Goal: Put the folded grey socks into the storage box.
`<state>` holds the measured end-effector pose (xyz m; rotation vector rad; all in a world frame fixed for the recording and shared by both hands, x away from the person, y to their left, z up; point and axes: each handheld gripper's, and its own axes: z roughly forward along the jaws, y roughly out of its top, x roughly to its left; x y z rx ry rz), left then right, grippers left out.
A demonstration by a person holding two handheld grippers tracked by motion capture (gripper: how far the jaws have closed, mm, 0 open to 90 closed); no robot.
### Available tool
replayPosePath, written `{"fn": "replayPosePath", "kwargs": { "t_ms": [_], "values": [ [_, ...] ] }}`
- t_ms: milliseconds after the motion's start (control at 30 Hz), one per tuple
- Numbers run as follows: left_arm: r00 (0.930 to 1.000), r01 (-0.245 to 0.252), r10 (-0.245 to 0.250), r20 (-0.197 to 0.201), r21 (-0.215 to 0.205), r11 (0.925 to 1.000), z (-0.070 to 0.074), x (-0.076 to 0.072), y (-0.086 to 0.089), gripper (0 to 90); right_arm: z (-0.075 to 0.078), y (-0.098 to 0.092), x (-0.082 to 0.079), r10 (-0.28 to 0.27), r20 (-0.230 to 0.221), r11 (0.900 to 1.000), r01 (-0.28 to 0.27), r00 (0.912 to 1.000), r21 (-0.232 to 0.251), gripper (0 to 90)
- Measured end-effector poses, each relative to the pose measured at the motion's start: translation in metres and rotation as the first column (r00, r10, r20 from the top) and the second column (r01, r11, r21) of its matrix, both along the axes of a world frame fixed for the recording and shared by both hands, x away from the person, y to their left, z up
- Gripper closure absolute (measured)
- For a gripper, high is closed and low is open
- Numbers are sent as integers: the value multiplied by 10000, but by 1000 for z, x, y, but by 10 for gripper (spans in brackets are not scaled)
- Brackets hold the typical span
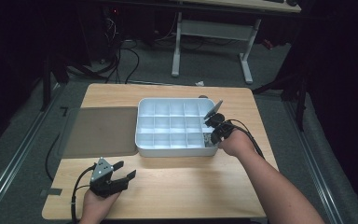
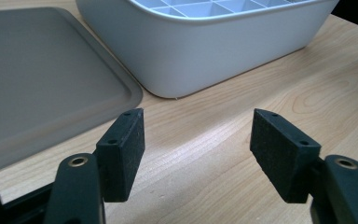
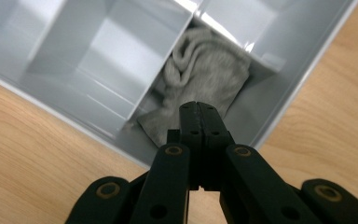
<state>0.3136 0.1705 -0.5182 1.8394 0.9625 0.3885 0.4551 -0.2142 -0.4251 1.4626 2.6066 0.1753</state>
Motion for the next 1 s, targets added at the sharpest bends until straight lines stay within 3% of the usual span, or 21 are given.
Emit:
{"fn": "replayPosePath", "kwargs": {
  "t_ms": [167, 300, 400, 500, 633, 800, 1000],
  "values": [
    [9999, 100, -101, 99, 111, 9999, 1, 0, -1, 363, -21, 1, 4, -210, -545, 9991, 190, 9983, -367, 900],
    [9999, 100, -100, 9, 106, 9999, 0, -1, -1, 364, -35, 2, 7, -398, -732, 9992, 389, 9965, -133, 900],
    [10000, 65, -65, 22, 77, 9999, 1, -1, 1, 366, -34, 0, 7, -437, -767, 9990, 436, 9961, -29, 900],
    [10000, 33, -33, -29, 125, 9999, 0, 0, 0, 367, -20, -3, 6, -320, -549, 9993, 329, 9980, 165, 900],
    [10000, 28, -28, 6, 102, 9999, 1, -4, 1, 369, -4, -3, 13, -627, -166, 9975, 633, 9979, 329, 900],
    [10000, 47, -47, -7, 96, 9999, 0, -1, 1, 370, -11, 4, 29, -601, -186, 9982, 601, 9980, -12, 899],
    [10000, 88, -88, -15, 71, 9999, 0, -1, 2, 370, -28, 6, 39, -945, -604, 9955, 936, 9937, -171, 900]
  ]
}}
